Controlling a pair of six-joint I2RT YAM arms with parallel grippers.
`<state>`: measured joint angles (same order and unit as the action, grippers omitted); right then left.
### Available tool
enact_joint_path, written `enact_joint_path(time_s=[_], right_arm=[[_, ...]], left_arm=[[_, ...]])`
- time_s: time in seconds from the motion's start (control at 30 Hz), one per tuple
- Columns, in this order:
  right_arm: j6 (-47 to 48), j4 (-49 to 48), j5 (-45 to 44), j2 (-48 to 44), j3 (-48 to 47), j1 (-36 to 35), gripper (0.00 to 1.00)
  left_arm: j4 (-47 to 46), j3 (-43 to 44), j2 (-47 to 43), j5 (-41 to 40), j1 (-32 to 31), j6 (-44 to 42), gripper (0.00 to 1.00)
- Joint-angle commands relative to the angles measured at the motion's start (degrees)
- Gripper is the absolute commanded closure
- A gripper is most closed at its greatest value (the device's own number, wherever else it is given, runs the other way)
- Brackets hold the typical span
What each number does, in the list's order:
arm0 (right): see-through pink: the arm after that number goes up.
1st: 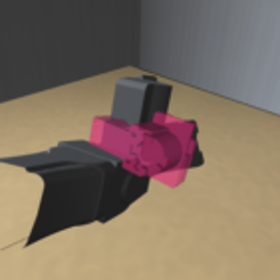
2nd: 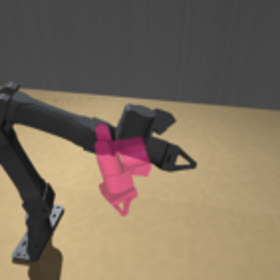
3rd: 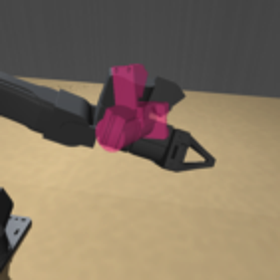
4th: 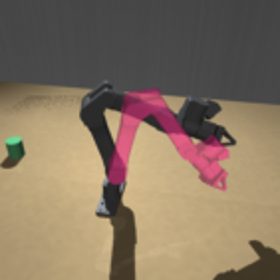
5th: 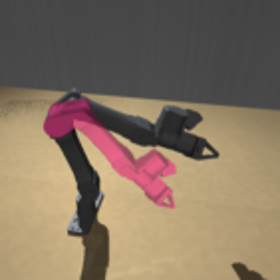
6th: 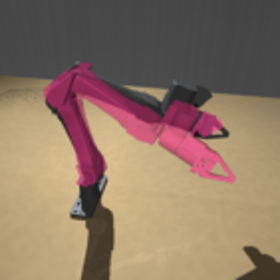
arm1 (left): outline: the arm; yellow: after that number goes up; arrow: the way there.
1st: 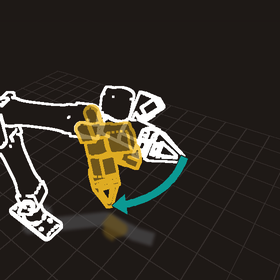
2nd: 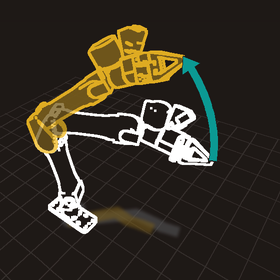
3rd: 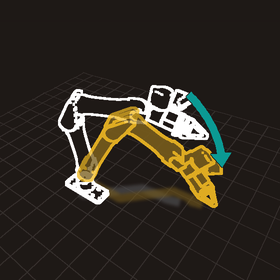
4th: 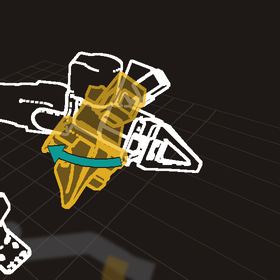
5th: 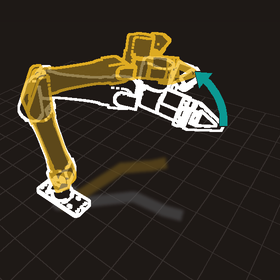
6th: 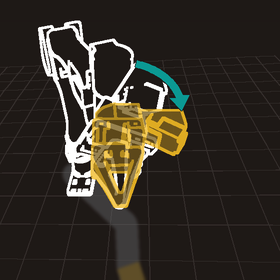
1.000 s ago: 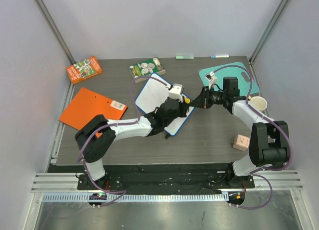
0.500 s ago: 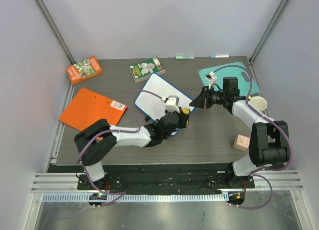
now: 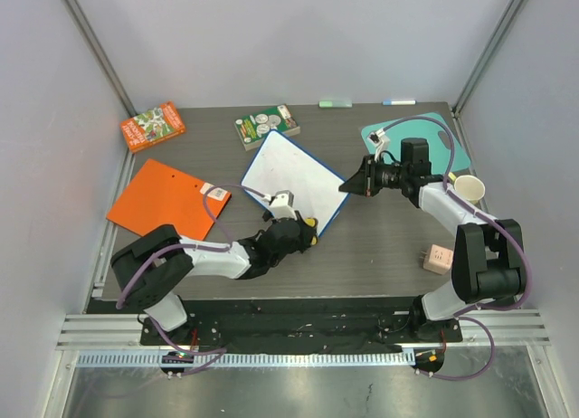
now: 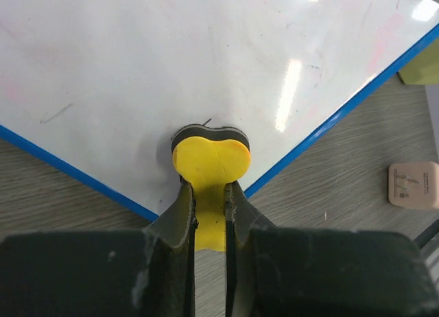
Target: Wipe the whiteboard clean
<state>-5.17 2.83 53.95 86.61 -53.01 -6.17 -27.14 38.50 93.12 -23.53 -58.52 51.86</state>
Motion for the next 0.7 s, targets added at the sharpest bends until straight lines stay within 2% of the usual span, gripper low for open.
enact_joint_path(time_s=[0.0, 0.3, 0.5, 0.67], right_arm=[[4.03, -3.62, 1.51, -2.41, -1.30, -1.21, 0.98], [4.11, -3.18, 2.29, -2.76, -1.65, -1.38, 0.98], [4.29, -3.27, 2.82, -2.41, -2.18, -1.38, 0.99], [4.38, -3.27, 2.65, -2.15, -2.18, -1.47, 0.99]], left_arm=[[9.74, -5.36, -0.13, -2.22, 2.36, 2.11, 1.00], [10.17, -2.30, -4.00, -2.75, 7.10, -3.41, 1.00], [10.79, 3.67, -2.07, -2.58, 9.65, -7.20, 1.00], [9.21, 6.67, -0.31, 1.19, 13.25, -8.96, 1.00]])
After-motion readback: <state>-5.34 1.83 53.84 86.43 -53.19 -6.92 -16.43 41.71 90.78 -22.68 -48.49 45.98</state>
